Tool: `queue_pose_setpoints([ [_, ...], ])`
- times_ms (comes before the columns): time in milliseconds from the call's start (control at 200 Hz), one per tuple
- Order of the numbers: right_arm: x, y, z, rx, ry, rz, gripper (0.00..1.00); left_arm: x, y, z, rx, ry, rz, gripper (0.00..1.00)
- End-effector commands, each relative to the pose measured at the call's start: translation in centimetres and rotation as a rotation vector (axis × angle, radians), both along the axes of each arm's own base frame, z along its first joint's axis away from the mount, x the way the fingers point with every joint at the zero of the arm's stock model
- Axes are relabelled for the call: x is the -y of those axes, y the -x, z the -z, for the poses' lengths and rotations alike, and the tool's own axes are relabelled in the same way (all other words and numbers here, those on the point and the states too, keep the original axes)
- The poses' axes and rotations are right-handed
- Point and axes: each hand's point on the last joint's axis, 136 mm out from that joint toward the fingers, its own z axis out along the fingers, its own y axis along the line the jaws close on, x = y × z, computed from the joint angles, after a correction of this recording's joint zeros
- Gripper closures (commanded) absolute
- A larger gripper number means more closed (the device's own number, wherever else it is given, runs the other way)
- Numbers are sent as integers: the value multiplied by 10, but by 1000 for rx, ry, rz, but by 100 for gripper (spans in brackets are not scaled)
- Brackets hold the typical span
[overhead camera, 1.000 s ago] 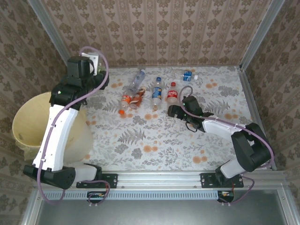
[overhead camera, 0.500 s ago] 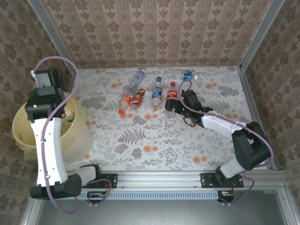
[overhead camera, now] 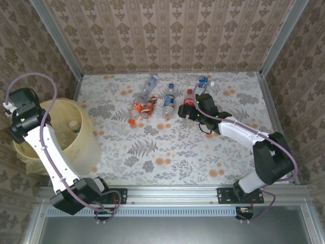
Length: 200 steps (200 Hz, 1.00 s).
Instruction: Put the plastic bottles in the bin
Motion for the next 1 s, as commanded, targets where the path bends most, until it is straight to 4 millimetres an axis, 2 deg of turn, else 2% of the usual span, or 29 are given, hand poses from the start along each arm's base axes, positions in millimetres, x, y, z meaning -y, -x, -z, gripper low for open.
queue_pose_setpoints([
  [0,1,0,-10,14,-7,1,0,0,8,14,7,52,-62,32],
  [160,4,0,-11,21,7,2,0,-1,11,13,12,52,-81,25],
  [335,5,0,-10,19,10,8,0,4,9,-3,67,39,-62,23],
  [600,4,-1,-8,17,4,9,0,19,5,-33,154,-6,-10,12],
  [810,3,-1,-6,9,-6,14,0,47,-18,-54,210,-40,122,0],
  [920,4,0,-6,9,-8,15,0,71,-35,-71,269,-53,222,0],
  [995,3,1,-8,19,-13,11,0,98,-50,-85,332,-48,325,0],
])
